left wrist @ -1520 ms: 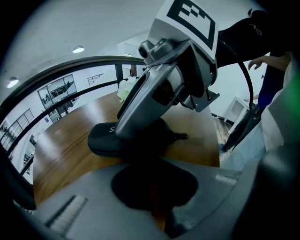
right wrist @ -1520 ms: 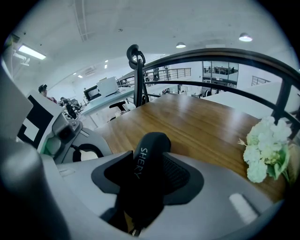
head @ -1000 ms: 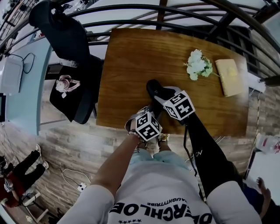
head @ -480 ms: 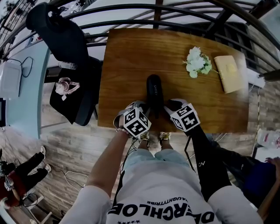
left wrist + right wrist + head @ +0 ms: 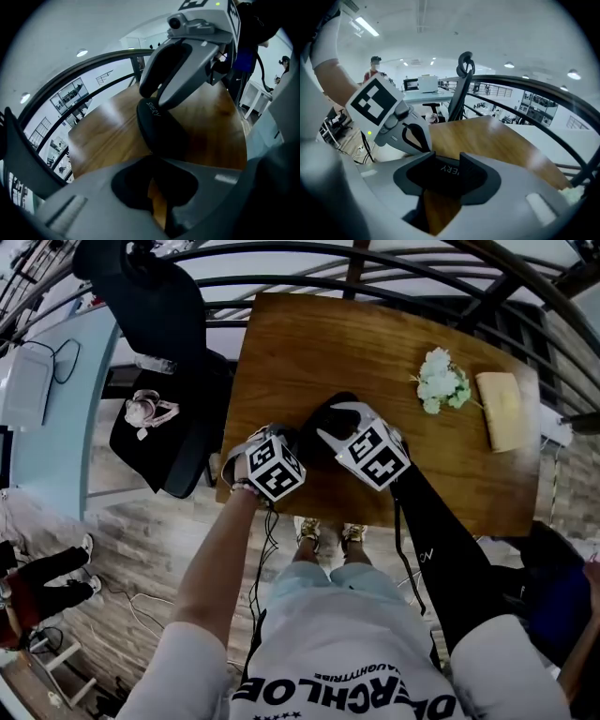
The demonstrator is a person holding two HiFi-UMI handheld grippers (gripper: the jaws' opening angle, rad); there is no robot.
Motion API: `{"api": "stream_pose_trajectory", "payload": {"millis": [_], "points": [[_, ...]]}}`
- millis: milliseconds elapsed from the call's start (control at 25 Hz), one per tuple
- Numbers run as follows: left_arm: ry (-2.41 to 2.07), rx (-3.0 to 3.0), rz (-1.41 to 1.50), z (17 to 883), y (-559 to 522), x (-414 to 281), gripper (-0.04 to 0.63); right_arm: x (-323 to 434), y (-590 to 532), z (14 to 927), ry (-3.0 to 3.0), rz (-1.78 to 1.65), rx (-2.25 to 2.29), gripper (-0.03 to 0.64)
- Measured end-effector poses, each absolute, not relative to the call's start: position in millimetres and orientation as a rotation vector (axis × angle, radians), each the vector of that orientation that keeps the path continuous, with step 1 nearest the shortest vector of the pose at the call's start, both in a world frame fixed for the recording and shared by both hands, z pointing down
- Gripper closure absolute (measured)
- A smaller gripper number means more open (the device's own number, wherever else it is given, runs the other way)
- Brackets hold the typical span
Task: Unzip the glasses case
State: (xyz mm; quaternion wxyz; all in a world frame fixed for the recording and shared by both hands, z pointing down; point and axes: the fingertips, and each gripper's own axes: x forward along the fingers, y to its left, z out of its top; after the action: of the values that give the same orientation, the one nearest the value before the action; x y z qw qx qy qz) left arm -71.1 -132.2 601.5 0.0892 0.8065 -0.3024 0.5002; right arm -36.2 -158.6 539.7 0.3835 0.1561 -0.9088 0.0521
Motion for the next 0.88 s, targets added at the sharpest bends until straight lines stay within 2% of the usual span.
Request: {"api": "stream_pose_trajectory", "payload": {"millis": [240, 520, 880], "points": [[-0.961, 2.360, 1.445, 615, -133, -71, 0.483, -44, -166, 574, -2.255, 0.213, 0.343, 0.422], [-0.983, 2.322, 1.354, 604, -109, -75, 0.483, -52, -161, 565, -2.241, 0.211, 0.337, 0.420], [-0.922, 2.384, 1.306, 599, -85, -38, 0.483, -57, -162, 565, -2.251, 0.222, 0.339, 0.422]]}}
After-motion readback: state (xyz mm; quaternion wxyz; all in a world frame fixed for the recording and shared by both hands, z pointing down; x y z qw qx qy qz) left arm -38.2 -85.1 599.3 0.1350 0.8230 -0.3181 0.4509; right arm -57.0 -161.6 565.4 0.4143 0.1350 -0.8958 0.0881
